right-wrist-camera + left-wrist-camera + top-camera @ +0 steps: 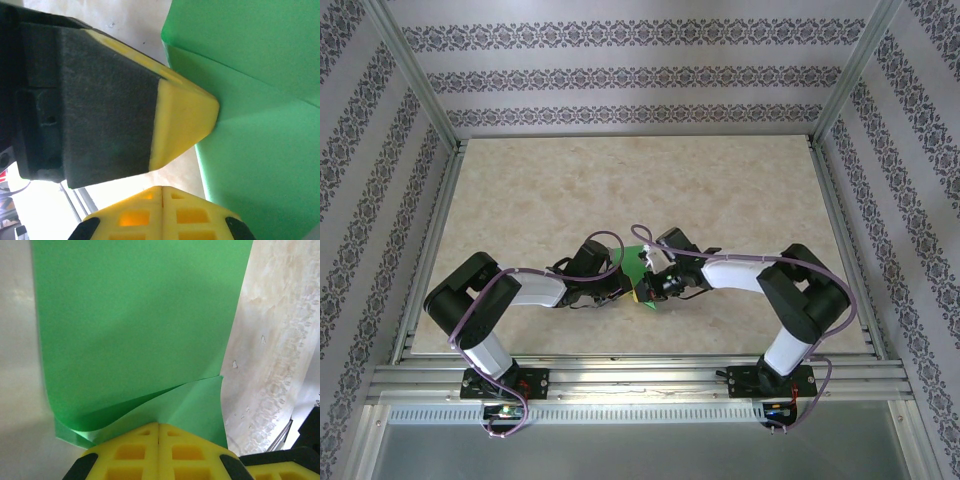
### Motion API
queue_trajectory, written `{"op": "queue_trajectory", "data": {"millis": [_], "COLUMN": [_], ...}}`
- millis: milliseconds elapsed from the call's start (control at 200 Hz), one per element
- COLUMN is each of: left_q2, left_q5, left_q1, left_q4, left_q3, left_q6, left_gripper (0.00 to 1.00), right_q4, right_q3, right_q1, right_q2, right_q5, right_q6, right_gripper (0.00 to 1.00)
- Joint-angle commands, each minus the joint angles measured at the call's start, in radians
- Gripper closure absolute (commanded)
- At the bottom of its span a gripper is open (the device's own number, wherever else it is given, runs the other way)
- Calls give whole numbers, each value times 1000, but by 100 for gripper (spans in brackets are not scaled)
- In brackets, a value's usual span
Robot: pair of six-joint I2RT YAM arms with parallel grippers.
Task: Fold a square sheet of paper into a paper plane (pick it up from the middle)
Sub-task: Third fold the triangle at the center of the table.
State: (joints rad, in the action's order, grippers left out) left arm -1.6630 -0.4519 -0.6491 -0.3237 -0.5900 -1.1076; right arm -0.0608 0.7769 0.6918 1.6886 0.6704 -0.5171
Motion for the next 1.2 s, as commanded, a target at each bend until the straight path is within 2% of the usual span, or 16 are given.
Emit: {"op": "queue_trajectory", "data": {"millis": [0, 495, 784, 1194], "left_q2": [-41, -49, -53, -55], "left_q5": [35, 51, 65, 72], "left_q1": [-14, -14, -14, -14], "left_q4": [58, 51, 50, 50], "left_q3": [2, 24, 42, 50], "left_q6": [18, 11, -1, -3], "left_gripper": [96, 98, 100, 100], "right_q4": [-37, -45, -40, -36], "right_q3": [13, -87, -131, -233], "right_q1": [4, -13, -19, -70], "right_q2": [26, 0, -44, -162], "right_q5": [-28, -65, -26, 16], "right_q6": [28, 39, 43, 42], "right_gripper": [98, 96, 92, 92]}}
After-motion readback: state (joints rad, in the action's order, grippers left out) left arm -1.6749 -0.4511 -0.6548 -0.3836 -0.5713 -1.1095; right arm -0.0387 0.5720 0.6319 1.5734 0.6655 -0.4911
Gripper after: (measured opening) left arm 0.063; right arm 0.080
